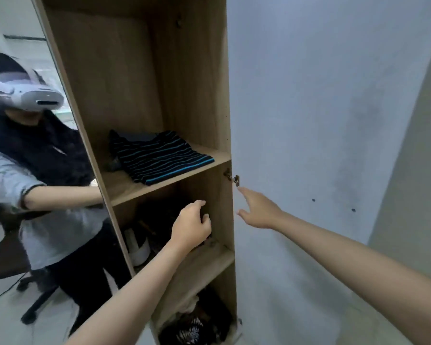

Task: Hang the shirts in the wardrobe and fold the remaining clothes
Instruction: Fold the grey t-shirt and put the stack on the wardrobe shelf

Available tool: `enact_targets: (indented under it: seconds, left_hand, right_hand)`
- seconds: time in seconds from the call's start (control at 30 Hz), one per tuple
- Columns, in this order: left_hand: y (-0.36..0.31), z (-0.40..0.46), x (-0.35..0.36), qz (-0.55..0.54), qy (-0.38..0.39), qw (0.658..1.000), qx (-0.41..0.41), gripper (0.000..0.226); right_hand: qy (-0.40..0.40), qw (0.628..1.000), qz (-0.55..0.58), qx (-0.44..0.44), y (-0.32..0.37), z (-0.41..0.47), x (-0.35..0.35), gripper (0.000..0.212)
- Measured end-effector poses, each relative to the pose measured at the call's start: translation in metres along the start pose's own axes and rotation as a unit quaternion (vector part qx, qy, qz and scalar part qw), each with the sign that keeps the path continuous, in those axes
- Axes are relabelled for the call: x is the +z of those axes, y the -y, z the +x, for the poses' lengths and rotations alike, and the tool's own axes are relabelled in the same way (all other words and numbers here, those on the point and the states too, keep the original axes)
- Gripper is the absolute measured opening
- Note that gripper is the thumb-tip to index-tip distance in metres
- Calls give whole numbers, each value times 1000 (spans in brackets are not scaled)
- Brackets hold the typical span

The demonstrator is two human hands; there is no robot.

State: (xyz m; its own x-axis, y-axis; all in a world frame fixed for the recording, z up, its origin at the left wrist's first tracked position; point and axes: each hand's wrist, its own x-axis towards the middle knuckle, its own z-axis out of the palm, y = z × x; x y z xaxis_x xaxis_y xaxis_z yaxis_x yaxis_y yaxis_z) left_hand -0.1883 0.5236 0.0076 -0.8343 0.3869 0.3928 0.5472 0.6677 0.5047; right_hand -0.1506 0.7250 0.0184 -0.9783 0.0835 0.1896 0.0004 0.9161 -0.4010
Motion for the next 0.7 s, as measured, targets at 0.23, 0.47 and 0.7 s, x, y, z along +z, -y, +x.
enact_targets:
  seconds: [0.23, 0.47, 0.7]
  left_hand:
    - [-44, -92, 27, -104, 171, 978, 58, 38]
    - [-107, -234, 60, -115, 368, 904, 184, 32]
    - [-205, -402, 98, -119, 542, 766, 325, 29]
  right_hand:
    - [-73, 972, 76, 211, 4, -163, 4, 60]
    - [-114, 907, 95, 393, 30, -380, 29, 52]
    - [-182, 784, 133, 579, 63, -620, 56, 46]
